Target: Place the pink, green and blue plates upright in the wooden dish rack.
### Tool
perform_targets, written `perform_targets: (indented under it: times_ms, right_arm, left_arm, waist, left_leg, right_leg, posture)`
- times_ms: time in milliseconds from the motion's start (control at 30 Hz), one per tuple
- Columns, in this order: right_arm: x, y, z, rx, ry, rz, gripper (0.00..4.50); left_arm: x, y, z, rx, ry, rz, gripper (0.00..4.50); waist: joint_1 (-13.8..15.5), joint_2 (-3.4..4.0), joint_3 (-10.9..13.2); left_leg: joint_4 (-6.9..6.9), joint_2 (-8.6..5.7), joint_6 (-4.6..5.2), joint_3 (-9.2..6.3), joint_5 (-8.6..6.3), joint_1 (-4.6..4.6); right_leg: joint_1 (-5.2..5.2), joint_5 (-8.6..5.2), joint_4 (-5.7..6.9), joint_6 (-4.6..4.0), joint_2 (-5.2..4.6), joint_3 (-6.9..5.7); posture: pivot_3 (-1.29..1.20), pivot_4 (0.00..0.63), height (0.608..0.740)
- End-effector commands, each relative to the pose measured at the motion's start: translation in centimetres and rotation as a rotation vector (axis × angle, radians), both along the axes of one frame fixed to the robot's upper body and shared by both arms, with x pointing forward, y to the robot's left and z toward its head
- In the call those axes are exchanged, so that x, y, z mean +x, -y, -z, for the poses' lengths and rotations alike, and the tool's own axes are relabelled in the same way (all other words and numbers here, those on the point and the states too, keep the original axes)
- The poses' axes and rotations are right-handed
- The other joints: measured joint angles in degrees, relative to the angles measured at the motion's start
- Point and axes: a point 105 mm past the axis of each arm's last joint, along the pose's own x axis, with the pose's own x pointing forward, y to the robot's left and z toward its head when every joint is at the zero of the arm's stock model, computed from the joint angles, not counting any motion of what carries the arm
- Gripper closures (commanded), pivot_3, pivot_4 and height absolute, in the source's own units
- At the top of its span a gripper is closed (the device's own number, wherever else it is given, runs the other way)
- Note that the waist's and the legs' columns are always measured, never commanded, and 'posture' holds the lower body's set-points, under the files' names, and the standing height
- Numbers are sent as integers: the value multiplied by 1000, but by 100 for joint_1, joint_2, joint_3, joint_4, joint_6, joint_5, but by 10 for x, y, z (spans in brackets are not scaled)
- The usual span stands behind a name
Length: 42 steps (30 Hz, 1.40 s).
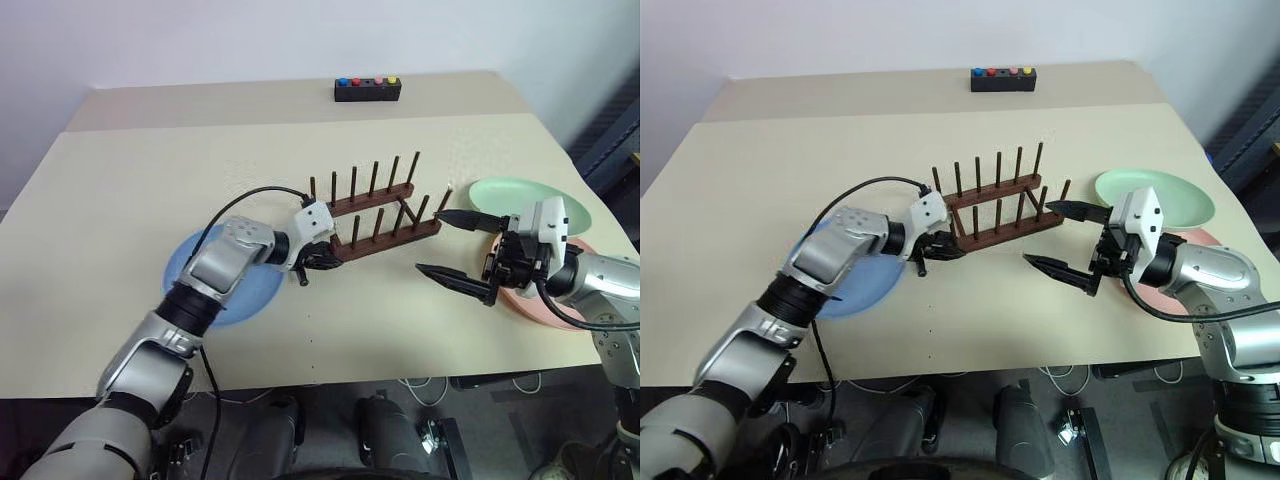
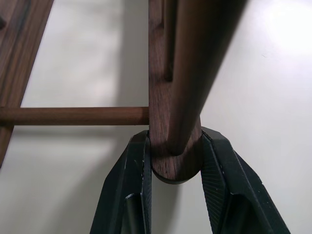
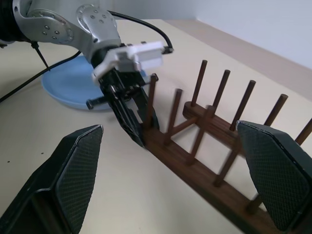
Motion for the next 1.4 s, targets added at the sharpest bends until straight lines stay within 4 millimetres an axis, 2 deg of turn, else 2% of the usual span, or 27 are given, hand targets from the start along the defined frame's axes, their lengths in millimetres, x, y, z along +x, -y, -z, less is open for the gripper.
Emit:
perform_targets:
  times_ms: [33, 167, 267, 333, 433, 500, 567, 667, 700, 800, 900, 1067, 1267, 1333, 1400]
  right_arm:
    - [-1, -1, -12, 18, 53, -17, 0]
    - [0, -2, -12, 19, 54, -21, 0]
    - [0, -3, -11, 13, 54, -20, 0]
    - [0, -4, -10, 13, 54, -22, 0]
    - [1, -5, -11, 14, 59, -23, 0]
    - [1, -5, -11, 13, 62, -22, 0]
    - [1, -5, -10, 12, 62, -21, 0]
    - [1, -6, -10, 12, 61, -23, 0]
    - [2, -7, -10, 13, 58, -26, 0]
    - [2, -8, -10, 18, 53, -34, 0]
    - [3, -8, -11, 21, 50, -36, 0]
    - [6, -7, -11, 29, 40, -32, 0]
    - [8, -10, -10, 61, -27, -64, 0]
    - [9, -6, -10, 78, -60, -65, 550]
    - [9, -5, -11, 83, -68, -67, 1370]
  left_arm:
    - [4, 0, -10, 17, 90, 99, 3740]
    - [11, -7, -7, 56, 148, 160, 3740]
    - [11, -2, -12, 7, 148, 213, 3740]
    - [13, -3, -9, 30, 180, 234, 3740]
    - [16, -2, -4, 20, 139, 219, 3740]
    - [18, 0, -6, -8, 112, 214, 2706]
    - [21, -2, -7, 1, 130, 204, 1877]
    - [23, -2, -13, -23, 140, 185, 233]
    - [26, -3, -14, -13, 158, 162, 41]
    - [33, -7, -22, -33, 182, 103, 41]
    - [29, -10, -42, -121, 132, 79, 41]
    - [-1, -15, -78, -152, 106, 138, 41]
    - [-23, -32, -79, -136, -9, 126, 41]
    - [-29, -39, -87, -179, -43, 120, 569]
    - [-32, -44, -94, -197, -50, 110, 1381]
  waist:
    - [6, 0, 0]
    - [2, -1, 0]
    - [2, 0, 0]
    - [-3, 0, 0]
    - [-6, -1, 0]
    - [-5, -1, 0]
    - [-5, -1, 0]
    - [-11, -1, 0]
    - [-9, -1, 0]
    - [-11, -1, 0]
    - [-13, -1, 1]
    - [-28, -2, 1]
    - [-30, 0, 0]
    - [-32, 1, 0]
    - [-12, -1, 1]
  left_leg:
    - [0, 0, 2, 0, -1, 0]
    - [1, -2, 5, 0, -3, -2]
    - [1, -1, 11, 0, -6, -2]
    - [2, -2, 21, 0, -12, -2]
    - [2, -2, 21, 0, -12, -2]
    - [4, -2, 23, 1, -12, -2]
    - [6, -2, 23, 1, -13, -2]
    - [7, -2, 23, 0, -13, -3]
    - [6, -2, 23, 0, -13, -2]
    - [7, -2, 23, 1, -12, -3]
    - [7, -2, 23, 0, -12, -3]
    - [7, -1, 22, 0, -12, -4]
    - [7, 1, 17, 0, -9, -1]
    - [7, 2, 18, -1, -10, -2]
    - [9, 2, 20, -1, -11, -3]
  right_leg:
    - [1, 0, 0, 0, 0, 0]
    - [1, 0, -2, 0, -2, 0]
    - [1, 0, -1, 0, -1, -1]
    - [1, 0, -2, 0, -1, -1]
    - [0, 0, 0, 1, 0, -1]
    - [0, 0, 2, 1, 2, -2]
    - [0, 0, 3, 1, 3, -2]
    - [0, 0, 4, 2, 5, -2]
    - [0, 0, 4, 2, 4, -3]
    - [0, 1, 5, 2, 6, -2]
    - [-1, 1, 7, 2, 7, -2]
    - [-4, 0, 9, 3, 5, 0]
    - [-3, 0, 9, 2, 6, 1]
    - [-4, 0, 10, 2, 7, 1]
    - [-3, 0, 10, 2, 6, 0]
  posture:
    - [0, 150, 740]
    - [0, 150, 740]
    - [0, 150, 740]
    - [0, 150, 740]
    - [0, 150, 740]
    - [0, 150, 740]
    - [0, 150, 740]
    - [0, 150, 740]
    - [0, 150, 740]
    - [0, 150, 740]
    - [0, 150, 740]
    - [0, 150, 740]
    - [0, 150, 740]
    - [0, 150, 740]
    - [0, 150, 740]
